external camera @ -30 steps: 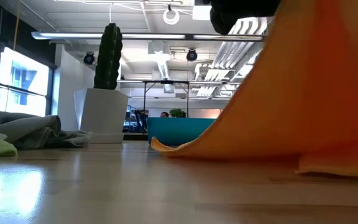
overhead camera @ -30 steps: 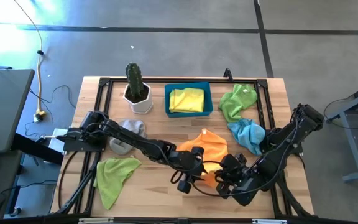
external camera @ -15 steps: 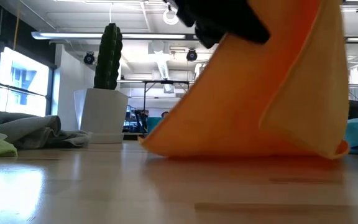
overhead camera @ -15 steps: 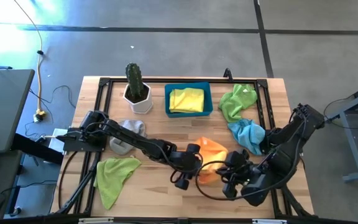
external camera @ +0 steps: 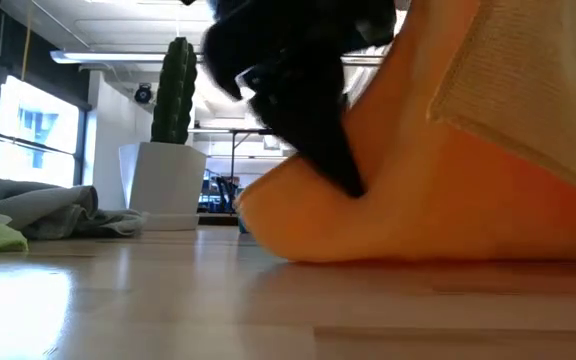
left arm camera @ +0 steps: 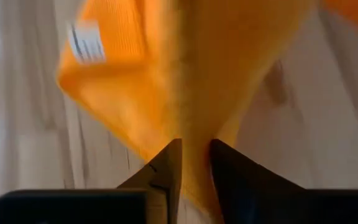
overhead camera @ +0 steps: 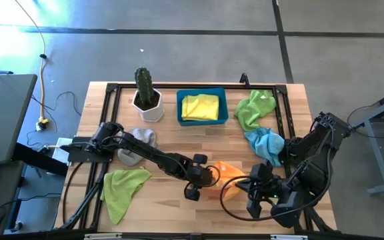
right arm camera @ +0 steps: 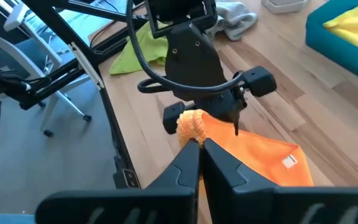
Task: Fold microfiber towels
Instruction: Fold the orange microfiber towel
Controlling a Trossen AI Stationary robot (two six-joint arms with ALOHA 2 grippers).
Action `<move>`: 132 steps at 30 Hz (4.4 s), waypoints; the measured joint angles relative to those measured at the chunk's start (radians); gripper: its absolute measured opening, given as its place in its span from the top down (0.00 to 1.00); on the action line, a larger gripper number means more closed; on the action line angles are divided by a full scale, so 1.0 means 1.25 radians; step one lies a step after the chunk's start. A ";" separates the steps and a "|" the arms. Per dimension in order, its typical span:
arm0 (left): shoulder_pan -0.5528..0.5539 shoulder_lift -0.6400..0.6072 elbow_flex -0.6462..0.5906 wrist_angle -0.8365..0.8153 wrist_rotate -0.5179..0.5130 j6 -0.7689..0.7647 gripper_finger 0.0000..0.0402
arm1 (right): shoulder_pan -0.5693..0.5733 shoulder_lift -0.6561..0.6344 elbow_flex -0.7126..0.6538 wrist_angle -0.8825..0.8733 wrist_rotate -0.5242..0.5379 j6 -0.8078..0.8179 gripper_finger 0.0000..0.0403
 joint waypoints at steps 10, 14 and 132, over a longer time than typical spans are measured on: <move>0.000 -0.016 0.002 -0.091 0.011 -0.066 0.99 | 0.002 0.000 0.000 -0.031 -0.008 0.003 1.00; -0.002 -0.051 0.002 -0.195 0.005 -0.082 0.99 | 0.002 0.001 0.000 -0.044 -0.011 0.003 1.00; -0.062 -0.132 0.001 -0.597 -0.172 -0.274 1.00 | -0.355 -0.044 -0.567 0.311 -0.552 -0.482 1.00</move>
